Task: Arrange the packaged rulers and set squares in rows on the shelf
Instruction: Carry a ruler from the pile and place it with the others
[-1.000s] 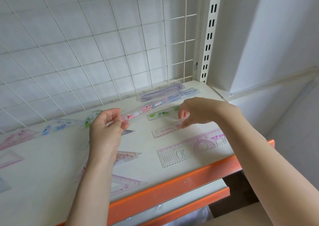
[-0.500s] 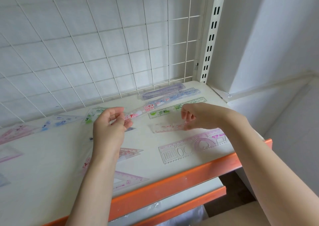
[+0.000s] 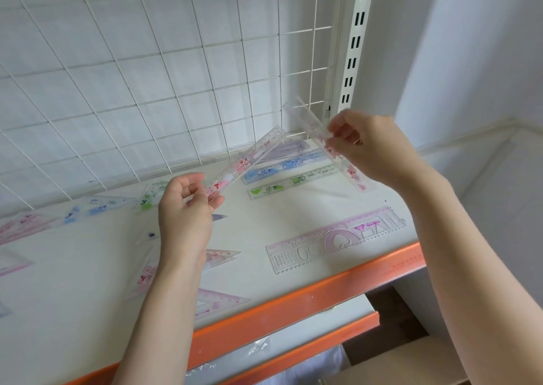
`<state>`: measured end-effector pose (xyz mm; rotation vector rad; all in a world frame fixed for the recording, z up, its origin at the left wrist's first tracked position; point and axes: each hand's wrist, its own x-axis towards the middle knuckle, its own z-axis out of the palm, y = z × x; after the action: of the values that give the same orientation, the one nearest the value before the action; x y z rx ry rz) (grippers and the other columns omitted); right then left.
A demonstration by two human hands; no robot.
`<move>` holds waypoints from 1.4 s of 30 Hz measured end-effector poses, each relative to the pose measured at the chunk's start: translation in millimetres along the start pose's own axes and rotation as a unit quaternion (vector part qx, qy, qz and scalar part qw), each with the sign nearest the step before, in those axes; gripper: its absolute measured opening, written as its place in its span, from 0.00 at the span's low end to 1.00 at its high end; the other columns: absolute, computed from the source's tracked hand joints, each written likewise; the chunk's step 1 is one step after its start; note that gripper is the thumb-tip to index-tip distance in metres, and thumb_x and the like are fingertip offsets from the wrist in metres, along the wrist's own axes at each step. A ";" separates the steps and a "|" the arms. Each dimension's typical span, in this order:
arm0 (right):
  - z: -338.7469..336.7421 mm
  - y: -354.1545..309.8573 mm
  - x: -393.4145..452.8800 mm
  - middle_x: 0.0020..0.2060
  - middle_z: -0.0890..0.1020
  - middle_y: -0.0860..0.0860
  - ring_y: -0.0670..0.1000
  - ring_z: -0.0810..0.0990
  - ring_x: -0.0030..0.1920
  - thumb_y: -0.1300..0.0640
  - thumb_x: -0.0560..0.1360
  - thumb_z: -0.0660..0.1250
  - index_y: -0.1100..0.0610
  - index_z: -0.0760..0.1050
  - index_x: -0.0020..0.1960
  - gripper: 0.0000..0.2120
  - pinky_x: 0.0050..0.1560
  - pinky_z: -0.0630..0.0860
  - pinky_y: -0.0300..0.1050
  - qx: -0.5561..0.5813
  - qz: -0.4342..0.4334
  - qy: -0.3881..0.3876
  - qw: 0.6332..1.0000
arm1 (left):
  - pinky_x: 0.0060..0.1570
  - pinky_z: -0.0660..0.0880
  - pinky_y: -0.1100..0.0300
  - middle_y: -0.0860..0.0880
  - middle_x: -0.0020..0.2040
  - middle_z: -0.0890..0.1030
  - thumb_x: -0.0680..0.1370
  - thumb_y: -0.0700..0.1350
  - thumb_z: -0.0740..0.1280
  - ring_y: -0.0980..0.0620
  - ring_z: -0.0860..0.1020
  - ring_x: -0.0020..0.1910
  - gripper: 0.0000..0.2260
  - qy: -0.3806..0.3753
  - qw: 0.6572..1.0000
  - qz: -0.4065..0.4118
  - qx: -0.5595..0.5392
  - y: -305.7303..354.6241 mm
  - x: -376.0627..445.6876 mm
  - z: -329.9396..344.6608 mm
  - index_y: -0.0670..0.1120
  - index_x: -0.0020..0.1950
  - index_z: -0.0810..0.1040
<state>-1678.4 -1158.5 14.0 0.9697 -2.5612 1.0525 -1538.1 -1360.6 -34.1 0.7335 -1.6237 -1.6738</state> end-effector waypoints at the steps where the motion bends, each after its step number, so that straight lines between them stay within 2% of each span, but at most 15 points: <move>1: 0.7 0.5 -0.1 0.37 0.78 0.44 0.49 0.78 0.37 0.61 0.75 0.66 0.55 0.73 0.56 0.11 0.36 0.70 0.34 0.025 0.012 0.017 0.999 | 0.49 0.76 0.61 0.52 0.45 0.72 0.80 0.34 0.57 0.64 0.79 0.30 0.14 -0.001 1.000 0.002 -0.001 0.6 0.0 0.6 0.51 0.45 0.74; 5: 10.6 5.6 -5.3 0.36 0.76 0.46 0.51 0.81 0.36 0.65 0.74 0.65 0.52 0.55 0.72 0.32 0.43 0.79 0.48 0.089 0.061 0.058 0.993 | 0.53 0.76 0.58 0.52 0.44 0.72 0.80 0.34 0.57 0.64 0.79 0.29 0.13 -0.004 1.000 0.009 -0.001 3.3 -1.1 2.3 0.51 0.45 0.74; 7: 16.8 7.5 -9.7 0.35 0.75 0.48 0.54 0.83 0.36 0.67 0.72 0.66 0.48 0.45 0.76 0.43 0.45 0.80 0.54 0.133 0.103 0.052 0.984 | 0.53 0.76 0.57 0.52 0.44 0.72 0.80 0.34 0.57 0.64 0.79 0.29 0.13 -0.007 1.000 0.013 -0.001 3.6 -3.1 2.9 0.51 0.45 0.74; 9: 24.3 10.0 -14.7 0.36 0.75 0.50 0.55 0.84 0.36 0.68 0.72 0.67 0.44 0.41 0.76 0.47 0.46 0.81 0.57 0.191 0.153 0.041 0.969 | 0.52 0.76 0.58 0.53 0.44 0.72 0.80 0.34 0.57 0.64 0.79 0.29 0.13 -0.011 1.000 0.014 0.001 2.7 -4.9 4.4 0.51 0.44 0.74; 12: 34.0 12.5 -22.0 0.37 0.75 0.50 0.56 0.84 0.39 0.68 0.70 0.70 0.48 0.47 0.76 0.45 0.47 0.81 0.55 0.247 0.216 0.041 0.944 | 0.50 0.76 0.61 0.53 0.44 0.72 0.80 0.34 0.57 0.64 0.78 0.28 0.13 -0.020 1.000 0.012 0.006 -0.2 -7.3 7.8 0.50 0.44 0.74; 15: 40.5 14.0 -26.0 0.37 0.75 0.50 0.57 0.83 0.42 0.67 0.67 0.73 0.56 0.55 0.72 0.41 0.47 0.81 0.52 0.232 0.250 0.043 0.939 | 0.45 0.76 0.65 0.53 0.43 0.72 0.80 0.34 0.57 0.64 0.78 0.27 0.13 -0.029 0.999 0.011 0.017 -4.0 -8.8 11.6 0.50 0.43 0.74; 17: 44.0 17.4 -27.3 0.36 0.75 0.48 0.54 0.82 0.41 0.64 0.67 0.75 0.58 0.58 0.71 0.38 0.43 0.78 0.46 0.205 0.272 0.041 0.939 | 0.42 0.77 0.67 0.53 0.42 0.72 0.80 0.34 0.57 0.64 0.78 0.27 0.13 -0.037 0.999 0.007 0.028 -5.6 -10.1 16.0 0.50 0.43 0.73; 20: 47.4 22.1 -29.0 0.36 0.75 0.48 0.50 0.77 0.40 0.57 0.67 0.76 0.59 0.62 0.68 0.35 0.35 0.70 0.39 0.150 0.288 0.025 0.946 | 0.44 0.75 0.62 0.54 0.42 0.73 0.80 0.34 0.57 0.63 0.78 0.28 0.14 -0.062 0.997 0.000 0.052 -7.0 -11.9 28.9 0.51 0.42 0.73; 22: 47.0 25.2 -30.6 0.44 0.78 0.51 0.52 0.76 0.47 0.53 0.67 0.76 0.59 0.64 0.67 0.34 0.40 0.71 0.40 0.099 0.298 0.011 0.949 | 0.43 0.73 0.60 0.55 0.40 0.73 0.80 0.34 0.57 0.61 0.78 0.29 0.14 -0.080 0.994 -0.006 0.069 -7.2 -13.9 39.6 0.50 0.40 0.72; 23: 46.7 26.6 -31.3 0.51 0.78 0.54 0.55 0.75 0.54 0.50 0.67 0.75 0.60 0.65 0.67 0.34 0.47 0.72 0.43 0.056 0.304 0.002 0.951 | 0.42 0.73 0.61 0.55 0.40 0.73 0.79 0.33 0.57 0.60 0.77 0.30 0.14 -0.088 0.993 -0.008 0.072 -7.1 -14.8 44.6 0.50 0.39 0.71; 26: 42.9 28.4 -34.2 0.61 0.73 0.57 0.59 0.67 0.64 0.41 0.68 0.72 0.59 0.67 0.65 0.34 0.61 0.66 0.50 -0.094 0.318 -0.014 0.943 | 0.34 0.73 0.68 0.54 0.41 0.71 0.80 0.34 0.57 0.56 0.76 0.33 0.14 -0.113 0.990 -0.025 0.085 -8.4 -17.9 54.7 0.49 0.39 0.70; 31: 36.8 29.0 -40.1 0.61 0.73 0.57 0.60 0.67 0.63 0.40 0.70 0.69 0.57 0.69 0.64 0.30 0.60 0.64 0.51 -0.165 0.328 -0.047 0.929 | 0.38 0.71 0.62 0.53 0.41 0.72 0.80 0.33 0.55 0.56 0.76 0.33 0.14 -0.152 0.979 -0.039 0.133 -16.2 -24.2 64.1 0.49 0.40 0.70; 35: 34.7 30.0 -43.5 0.61 0.72 0.58 0.61 0.66 0.63 0.48 0.72 0.69 0.59 0.66 0.66 0.28 0.58 0.64 0.51 -0.175 0.332 -0.037 0.926 | 0.43 0.74 0.58 0.51 0.44 0.74 0.79 0.34 0.57 0.50 0.78 0.39 0.13 -0.166 0.968 -0.029 0.188 -21.0 -21.4 70.0 0.50 0.42 0.71; 39: 31.5 30.6 -41.9 0.61 0.71 0.57 0.60 0.66 0.62 0.56 0.72 0.66 0.58 0.66 0.66 0.23 0.56 0.63 0.50 -0.186 0.324 -0.042 0.927 | 0.49 0.70 0.58 0.48 0.49 0.77 0.76 0.34 0.59 0.47 0.75 0.50 0.11 -0.195 0.888 0.127 0.396 -25.6 -23.3 71.5 0.45 0.55 0.73; 42: 32.9 27.5 -39.7 0.61 0.71 0.57 0.60 0.65 0.62 0.58 0.73 0.65 0.57 0.66 0.66 0.22 0.56 0.63 0.50 -0.186 0.312 -0.051 0.930 | 0.56 0.65 0.54 0.48 0.58 0.74 0.77 0.37 0.60 0.45 0.70 0.59 0.14 -0.170 0.826 0.202 0.498 -24.6 -28.0 71.0 0.47 0.61 0.72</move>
<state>-1664.0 -1146.9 -41.5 0.1062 -3.0807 0.5831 -1579.2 -1295.3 -56.0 0.4766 -2.7093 -0.5707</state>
